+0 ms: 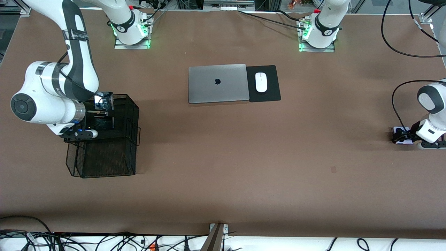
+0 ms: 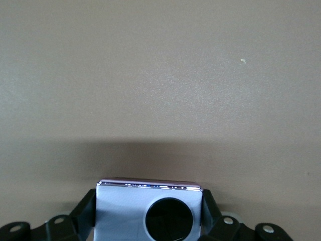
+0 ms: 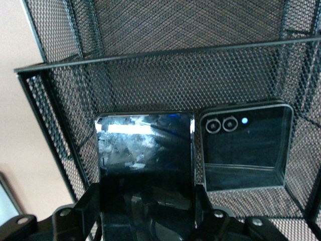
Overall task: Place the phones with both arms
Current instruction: 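Drop the tall phone into the basket while the left gripper lifts the white phone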
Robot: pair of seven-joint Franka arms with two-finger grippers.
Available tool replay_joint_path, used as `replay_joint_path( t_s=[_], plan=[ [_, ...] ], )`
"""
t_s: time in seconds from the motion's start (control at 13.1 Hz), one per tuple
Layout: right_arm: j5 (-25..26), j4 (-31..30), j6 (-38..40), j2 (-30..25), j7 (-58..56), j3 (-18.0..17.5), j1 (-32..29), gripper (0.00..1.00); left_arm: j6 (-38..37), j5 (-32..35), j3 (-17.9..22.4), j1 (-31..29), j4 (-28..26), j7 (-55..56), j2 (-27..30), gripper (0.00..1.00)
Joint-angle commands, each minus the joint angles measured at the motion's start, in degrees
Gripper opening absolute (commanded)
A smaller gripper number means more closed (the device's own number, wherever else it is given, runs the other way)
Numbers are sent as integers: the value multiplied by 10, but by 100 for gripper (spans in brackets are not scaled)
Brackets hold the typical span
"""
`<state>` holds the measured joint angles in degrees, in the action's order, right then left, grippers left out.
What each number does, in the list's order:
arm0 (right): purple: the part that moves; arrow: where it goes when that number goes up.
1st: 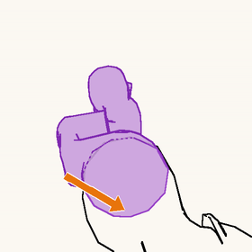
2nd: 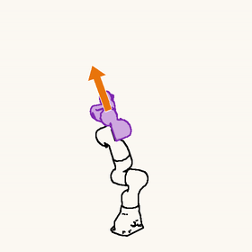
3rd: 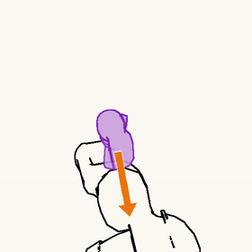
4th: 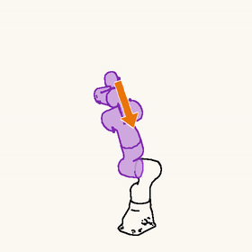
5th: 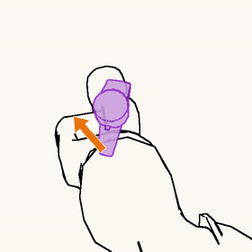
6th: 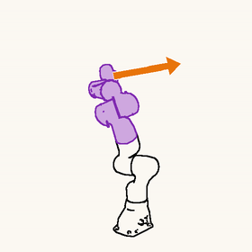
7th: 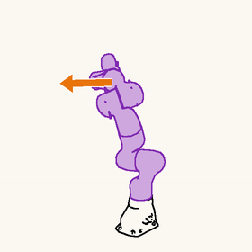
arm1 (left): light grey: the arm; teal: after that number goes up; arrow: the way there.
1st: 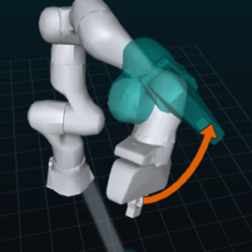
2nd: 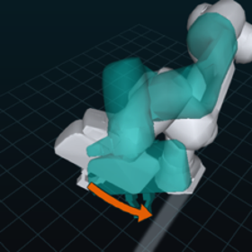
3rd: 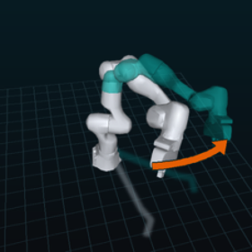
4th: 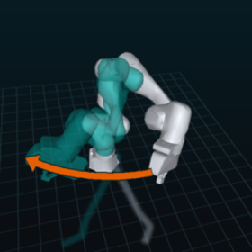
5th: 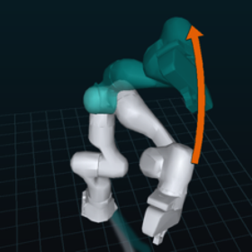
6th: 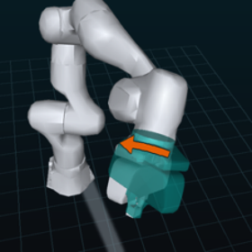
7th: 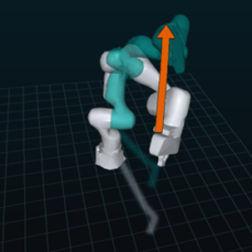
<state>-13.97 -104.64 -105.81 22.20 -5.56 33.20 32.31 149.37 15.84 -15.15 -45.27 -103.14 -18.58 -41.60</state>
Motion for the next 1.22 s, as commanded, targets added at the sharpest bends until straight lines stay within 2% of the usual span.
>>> replay_joint_path(
  t_s=[0.0,0.23,0.38,0.46,0.53,0.61,0.68,0.76,0.84,1.14],
  plan=[
    [-3,-3,-29,9,-2,-2,6,0,0,3,-5,2,-1,11,5,0],
    [-4,-1,-31,13,0,-2,6,1,-70,3,-24,9,21,44,22,0],
    [-18,-1,-34,19,0,-2,6,11,-118,3,-31,16,43,56,32,0],
    [-21,1,-34,22,1,-2,6,12,-135,3,-36,28,49,69,40,0],
    [-24,1,-36,23,2,-2,7,20,-147,3,-37,42,54,98,44,0],
    [-25,1,-38,23,3,-2,7,40,-160,3,-43,62,58,134,46,0],
    [-26,1,-38,23,4,-2,7,69,-168,4,-45,88,59,173,49,0],
    [-26,3,-37,22,4,-2,7,87,-175,8,-45,123,59,216,56,0],
    [-26,3,-37,22,3,-2,7,99,-188,11,-45,151,61,251,57,0],
    [-26,24,-28,22,5,-2,7,99,-225,12,-41,285,86,373,57,0]
  ],
)
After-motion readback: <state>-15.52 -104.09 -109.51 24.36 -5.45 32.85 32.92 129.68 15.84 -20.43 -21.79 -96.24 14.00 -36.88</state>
